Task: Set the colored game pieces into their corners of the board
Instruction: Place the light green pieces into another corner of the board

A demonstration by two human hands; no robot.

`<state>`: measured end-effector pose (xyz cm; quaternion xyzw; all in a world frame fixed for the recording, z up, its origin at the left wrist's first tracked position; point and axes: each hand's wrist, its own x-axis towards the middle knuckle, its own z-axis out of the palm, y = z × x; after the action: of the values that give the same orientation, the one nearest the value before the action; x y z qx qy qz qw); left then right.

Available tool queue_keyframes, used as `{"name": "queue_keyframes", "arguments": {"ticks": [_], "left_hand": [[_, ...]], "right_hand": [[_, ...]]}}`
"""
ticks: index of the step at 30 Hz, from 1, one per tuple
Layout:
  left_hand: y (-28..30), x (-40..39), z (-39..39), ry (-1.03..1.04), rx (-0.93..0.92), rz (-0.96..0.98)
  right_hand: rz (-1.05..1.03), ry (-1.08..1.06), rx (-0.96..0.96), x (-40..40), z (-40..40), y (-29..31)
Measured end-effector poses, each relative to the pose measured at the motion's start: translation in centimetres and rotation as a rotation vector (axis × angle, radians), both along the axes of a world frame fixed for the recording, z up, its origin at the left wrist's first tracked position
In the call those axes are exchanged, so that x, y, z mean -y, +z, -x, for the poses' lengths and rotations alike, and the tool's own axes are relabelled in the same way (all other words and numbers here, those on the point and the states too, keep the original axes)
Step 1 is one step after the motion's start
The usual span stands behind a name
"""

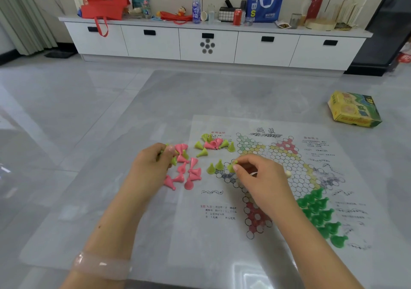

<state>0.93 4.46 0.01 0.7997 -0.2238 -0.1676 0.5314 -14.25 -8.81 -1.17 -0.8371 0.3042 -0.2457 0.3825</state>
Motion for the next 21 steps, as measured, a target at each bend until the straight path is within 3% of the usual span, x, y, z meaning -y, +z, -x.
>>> {"name": "queue_keyframes", "arguments": {"ticks": [10, 21], "left_hand": [[0.6, 0.7, 0.4, -0.088, -0.806, 0.418], [0.4, 0.5, 0.3, -0.090, -0.742, 0.390]], "right_hand": [[0.206, -0.015, -0.167, -0.7, -1.5, -1.6], [0.274, -0.030, -0.196, -0.8, -2.2, -2.1]]}}
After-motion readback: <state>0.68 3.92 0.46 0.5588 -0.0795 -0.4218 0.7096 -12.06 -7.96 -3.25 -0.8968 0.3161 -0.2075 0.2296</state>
